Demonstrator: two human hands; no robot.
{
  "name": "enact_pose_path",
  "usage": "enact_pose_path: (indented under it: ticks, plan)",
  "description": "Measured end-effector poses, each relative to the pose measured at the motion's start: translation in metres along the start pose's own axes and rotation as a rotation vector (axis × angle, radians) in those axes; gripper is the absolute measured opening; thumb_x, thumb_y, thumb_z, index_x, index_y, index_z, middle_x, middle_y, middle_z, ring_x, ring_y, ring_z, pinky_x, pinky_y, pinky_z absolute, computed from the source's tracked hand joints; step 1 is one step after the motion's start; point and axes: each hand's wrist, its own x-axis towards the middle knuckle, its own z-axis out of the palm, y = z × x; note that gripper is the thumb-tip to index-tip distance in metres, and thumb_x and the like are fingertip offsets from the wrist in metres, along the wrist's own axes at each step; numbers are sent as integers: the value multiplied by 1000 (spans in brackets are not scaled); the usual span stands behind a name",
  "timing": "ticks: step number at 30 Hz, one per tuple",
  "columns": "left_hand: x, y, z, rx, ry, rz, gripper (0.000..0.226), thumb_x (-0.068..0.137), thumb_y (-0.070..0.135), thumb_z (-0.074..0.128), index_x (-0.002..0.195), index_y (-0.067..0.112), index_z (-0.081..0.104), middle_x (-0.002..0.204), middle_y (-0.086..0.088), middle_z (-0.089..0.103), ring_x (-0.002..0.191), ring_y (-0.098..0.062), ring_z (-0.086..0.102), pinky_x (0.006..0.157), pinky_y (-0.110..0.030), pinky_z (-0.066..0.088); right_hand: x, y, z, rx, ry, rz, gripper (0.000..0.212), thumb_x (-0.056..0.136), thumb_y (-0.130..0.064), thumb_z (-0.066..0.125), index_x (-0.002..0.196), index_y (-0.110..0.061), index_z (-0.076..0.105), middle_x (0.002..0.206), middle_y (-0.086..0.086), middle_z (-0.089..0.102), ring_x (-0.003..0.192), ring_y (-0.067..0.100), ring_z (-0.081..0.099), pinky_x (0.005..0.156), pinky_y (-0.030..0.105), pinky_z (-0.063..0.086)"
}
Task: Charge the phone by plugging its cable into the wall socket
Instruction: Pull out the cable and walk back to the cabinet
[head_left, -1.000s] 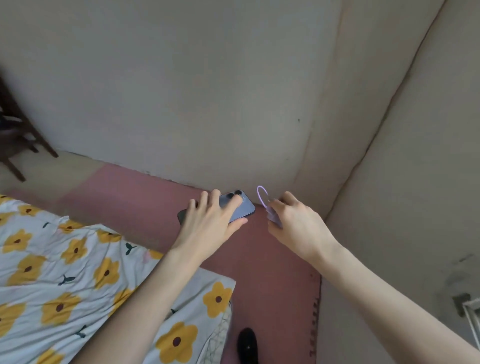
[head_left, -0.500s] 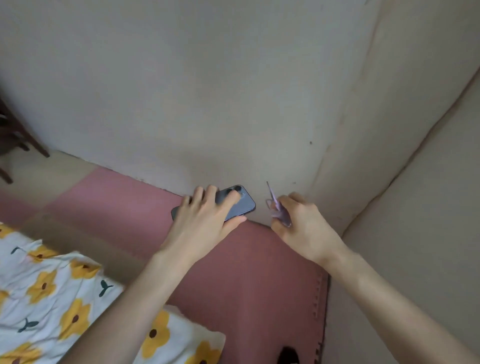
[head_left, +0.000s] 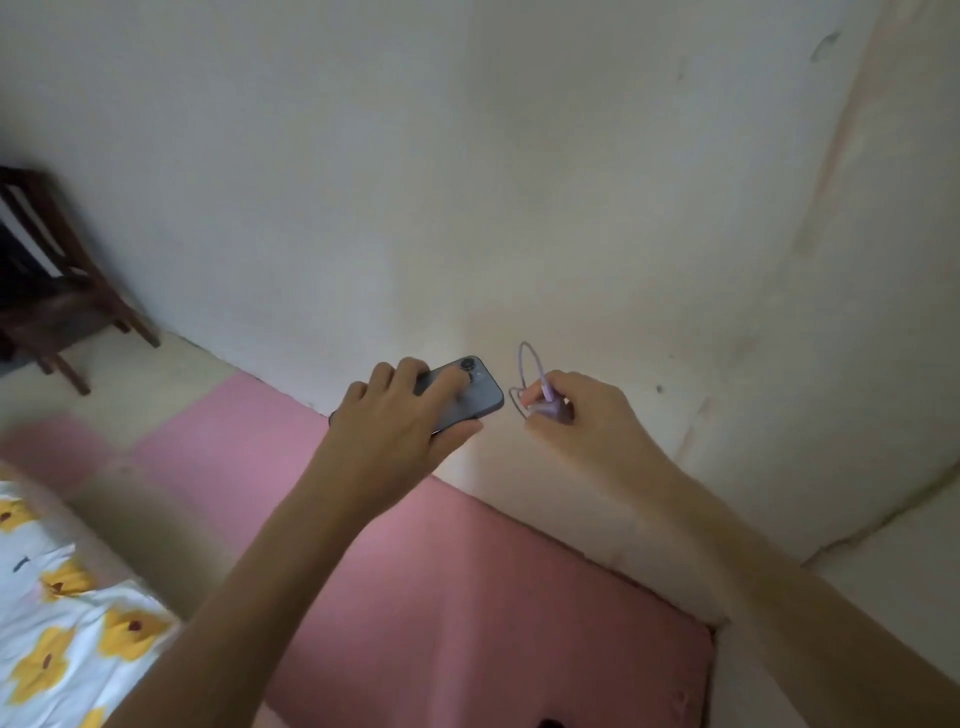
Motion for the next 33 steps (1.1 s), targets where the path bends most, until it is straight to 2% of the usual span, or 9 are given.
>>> enact_pose_path:
  ticks: [2, 3, 6, 11, 16, 21, 26, 31, 33]
  plan:
    - [26, 0, 2, 26, 29, -39, 49, 91, 58, 38, 121, 23, 54, 113, -9, 60, 89, -33, 56, 72, -44, 48, 35, 7, -8, 6, -48, -38, 24, 69, -36, 47, 79, -19, 61, 79, -9, 69, 58, -1, 54, 56, 17, 42]
    - [37, -1, 2, 34, 31, -63, 48, 91, 58, 38, 120, 23, 54, 114, -8, 60, 90, -33, 55, 72, -44, 48, 52, 10, -12, 6, -77, -56, 27, 68, -37, 47, 81, -20, 64, 81, -9, 70, 61, -2, 56, 56, 15, 44]
    - [63, -7, 1, 68, 11, -127, 50, 91, 58, 36, 122, 23, 55, 115, -7, 59, 92, -32, 55, 73, -43, 47, 95, 14, -16, 25, -126, -79, 21, 69, -33, 50, 81, -27, 66, 81, -21, 68, 71, -7, 59, 59, 6, 43]
    - [93, -31, 7, 116, 19, -239, 47, 92, 58, 38, 120, 25, 54, 112, -6, 59, 90, -31, 55, 72, -42, 47, 154, 15, 2, 78, -250, -110, 19, 73, -27, 54, 85, -21, 68, 71, -37, 62, 62, -8, 57, 56, 6, 41]
    - [115, -72, 18, 161, 24, -313, 44, 92, 60, 41, 117, 25, 53, 108, -5, 59, 87, -30, 54, 71, -41, 46, 209, 8, 39, 125, -345, -155, 11, 77, -19, 59, 83, -21, 68, 67, -15, 64, 60, 4, 57, 55, 15, 44]
    - [143, -130, 24, 203, 35, -377, 48, 93, 64, 33, 117, 26, 52, 109, -3, 59, 88, -30, 55, 71, -40, 44, 280, -13, 93, 136, -424, -219, 9, 80, -17, 60, 83, -18, 68, 69, -27, 65, 66, 8, 61, 62, 18, 47]
    - [183, -210, 23, 229, 42, -488, 52, 93, 65, 31, 119, 25, 53, 111, -3, 58, 91, -31, 54, 73, -40, 45, 358, -43, 158, 173, -506, -268, 9, 80, -18, 59, 84, -15, 67, 73, -22, 66, 73, 22, 64, 65, 26, 51]
    - [222, -282, 23, 251, 55, -539, 51, 91, 62, 35, 120, 23, 52, 113, -6, 58, 94, -32, 55, 73, -43, 46, 430, -75, 211, 196, -537, -301, 11, 80, -19, 60, 86, -17, 68, 72, -26, 66, 73, 17, 65, 59, 14, 45]
    - [232, -307, 25, 245, 72, -555, 50, 91, 62, 36, 119, 23, 52, 112, -7, 58, 93, -33, 55, 73, -43, 45, 451, -86, 232, 209, -566, -303, 10, 80, -18, 60, 85, -17, 68, 69, -28, 65, 68, 14, 63, 59, 14, 45]
